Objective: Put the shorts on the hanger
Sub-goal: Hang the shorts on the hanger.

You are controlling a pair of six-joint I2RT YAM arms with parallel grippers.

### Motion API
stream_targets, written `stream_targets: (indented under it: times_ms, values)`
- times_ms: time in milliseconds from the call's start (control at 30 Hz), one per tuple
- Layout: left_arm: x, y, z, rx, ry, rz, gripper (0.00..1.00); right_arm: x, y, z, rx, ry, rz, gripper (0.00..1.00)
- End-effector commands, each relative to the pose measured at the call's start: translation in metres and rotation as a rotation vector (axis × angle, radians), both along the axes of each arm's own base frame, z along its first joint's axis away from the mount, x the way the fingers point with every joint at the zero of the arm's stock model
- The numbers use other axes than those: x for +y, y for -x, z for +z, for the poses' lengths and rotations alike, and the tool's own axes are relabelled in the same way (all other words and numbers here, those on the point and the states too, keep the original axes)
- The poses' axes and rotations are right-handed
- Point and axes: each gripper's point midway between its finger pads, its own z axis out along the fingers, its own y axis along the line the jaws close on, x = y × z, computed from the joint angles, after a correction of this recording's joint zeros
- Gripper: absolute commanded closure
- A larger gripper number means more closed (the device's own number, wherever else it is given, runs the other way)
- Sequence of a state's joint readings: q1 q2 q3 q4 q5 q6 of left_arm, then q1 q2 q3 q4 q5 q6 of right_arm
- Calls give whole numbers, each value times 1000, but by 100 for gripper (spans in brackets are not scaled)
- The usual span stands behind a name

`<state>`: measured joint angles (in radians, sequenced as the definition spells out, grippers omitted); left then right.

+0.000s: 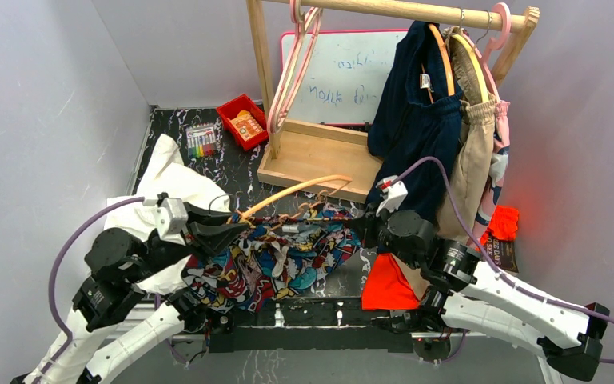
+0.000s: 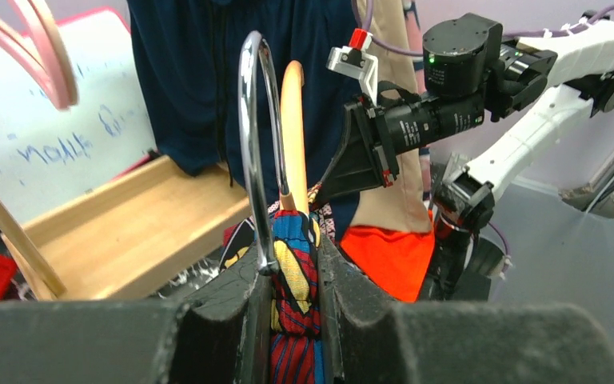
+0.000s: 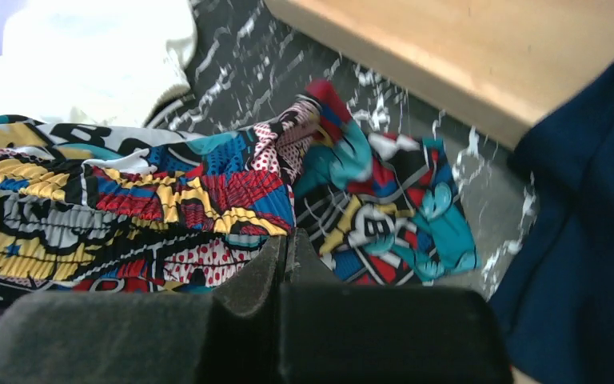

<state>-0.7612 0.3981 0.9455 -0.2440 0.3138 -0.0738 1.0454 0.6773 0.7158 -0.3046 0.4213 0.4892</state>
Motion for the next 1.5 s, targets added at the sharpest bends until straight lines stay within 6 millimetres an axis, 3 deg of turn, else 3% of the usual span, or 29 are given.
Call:
stream_targets:
  times_ms: [0,67,167,233,300,400,633,800,1000,1267,1467]
  values:
    - [8,-3,5,0,31,43,100,-18,-6,8,3,-74,-119,100]
    - [6,-5,-7,30,11,47,100,-15,-4,4,8,-48,-93,95]
    - [2,-8,-20,65,-6,44,100,-7,1,0,20,-23,-33,48]
    - [2,-9,-24,76,-10,49,100,-4,4,-4,36,-10,-10,25]
    - [2,-11,-26,82,-10,56,100,0,9,-6,55,-17,15,13]
    - [3,-14,-28,89,-10,72,100,5,15,-7,85,-71,35,3]
    - [6,-19,-28,95,0,108,100,38,44,-11,111,-205,257,4]
    - [9,-27,-22,87,24,148,100,62,54,-39,197,-227,343,8]
    - [10,-38,-14,65,63,197,100,78,50,-73,255,-255,332,12]
    - [6,-41,-13,62,54,189,100,103,47,-77,216,-276,370,13]
    - [6,-39,-10,59,58,182,100,111,38,-92,216,-214,333,17]
